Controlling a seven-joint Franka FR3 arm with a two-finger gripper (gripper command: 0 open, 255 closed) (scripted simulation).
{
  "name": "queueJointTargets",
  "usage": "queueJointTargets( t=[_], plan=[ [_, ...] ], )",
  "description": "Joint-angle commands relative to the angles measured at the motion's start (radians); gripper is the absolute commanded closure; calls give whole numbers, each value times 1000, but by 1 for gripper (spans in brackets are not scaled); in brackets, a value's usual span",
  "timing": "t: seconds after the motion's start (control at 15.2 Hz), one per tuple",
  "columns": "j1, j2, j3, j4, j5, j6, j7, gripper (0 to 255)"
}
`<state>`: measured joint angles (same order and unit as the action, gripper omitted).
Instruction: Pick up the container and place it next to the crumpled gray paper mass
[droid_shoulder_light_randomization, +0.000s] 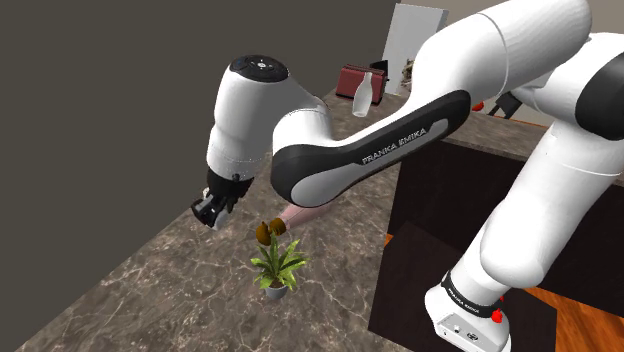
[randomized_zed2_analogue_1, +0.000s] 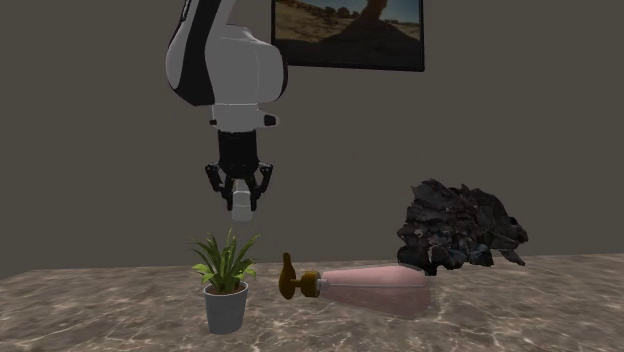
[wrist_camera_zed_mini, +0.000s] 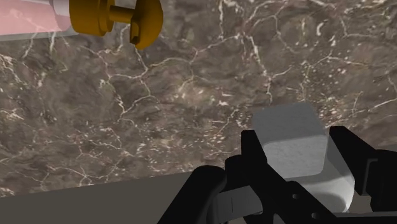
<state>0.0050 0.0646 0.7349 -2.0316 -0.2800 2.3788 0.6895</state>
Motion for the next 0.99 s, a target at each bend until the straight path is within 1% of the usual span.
queueJointTargets(
  t=[0.0, 0.46, 0.92],
  plan=[
    [-2, -9, 1, 18, 16, -23, -14, 255],
    [-6, -44, 3, 79, 66, -106, -58, 255],
    [-8, -66, 3, 153, 98, -193, -89, 255]
  ],
)
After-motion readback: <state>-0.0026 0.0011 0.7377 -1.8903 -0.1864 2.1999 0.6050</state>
